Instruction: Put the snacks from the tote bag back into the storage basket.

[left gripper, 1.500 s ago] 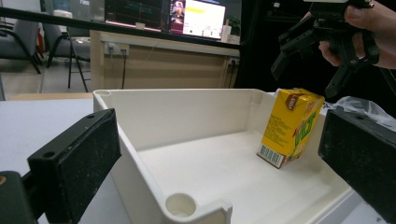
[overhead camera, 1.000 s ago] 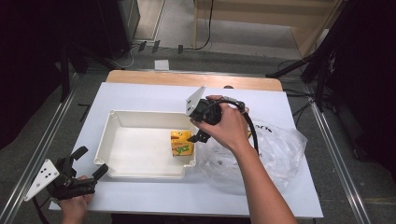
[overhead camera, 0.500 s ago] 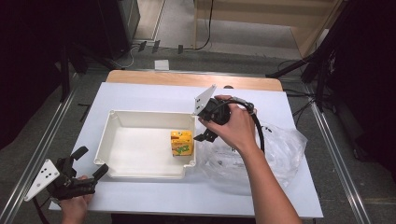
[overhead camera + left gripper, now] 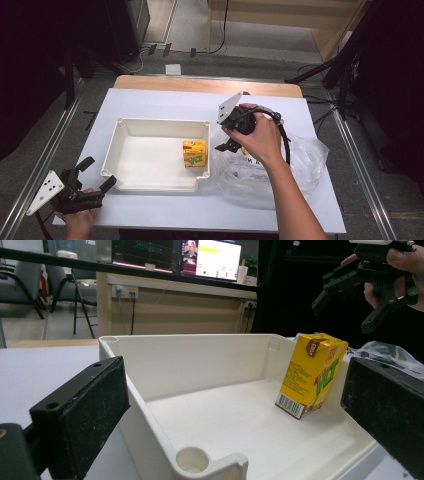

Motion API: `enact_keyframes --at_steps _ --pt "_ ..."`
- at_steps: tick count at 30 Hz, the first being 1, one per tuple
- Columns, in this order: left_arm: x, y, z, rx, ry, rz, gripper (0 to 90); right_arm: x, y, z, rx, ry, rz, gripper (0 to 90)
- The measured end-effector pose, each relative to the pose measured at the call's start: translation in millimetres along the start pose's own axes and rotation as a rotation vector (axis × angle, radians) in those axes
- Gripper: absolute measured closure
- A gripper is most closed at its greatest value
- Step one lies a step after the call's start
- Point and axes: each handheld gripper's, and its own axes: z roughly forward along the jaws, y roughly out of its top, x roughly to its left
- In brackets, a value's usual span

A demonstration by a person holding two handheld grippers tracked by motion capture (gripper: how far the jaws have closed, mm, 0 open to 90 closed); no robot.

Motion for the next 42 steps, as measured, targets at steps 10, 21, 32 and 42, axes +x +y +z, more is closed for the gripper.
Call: enact_keyframes --at_steps 10,21,32,42 --pt "-0.2 0.0 0.2 0.001 -0.001 0.001 0.0 -0.3 -13.5 -6.8 -0.002 -0.013 0.021 13.6" --pt "-0.4 0.0 0.4 0.002 -0.002 0.003 0.0 0.0 -30.8 -10.5 0.0 -0.028 0.04 13.8" --pt "-0.7 -0.1 0.7 0.003 -0.001 0.004 0.0 1.8 -48.7 -12.8 0.002 -0.036 0.065 13.8" --pt "-0.6 -0.1 0.5 0.003 -0.002 0.003 0.0 6.1 -62.5 -14.9 0.006 -0.043 0.085 13.9"
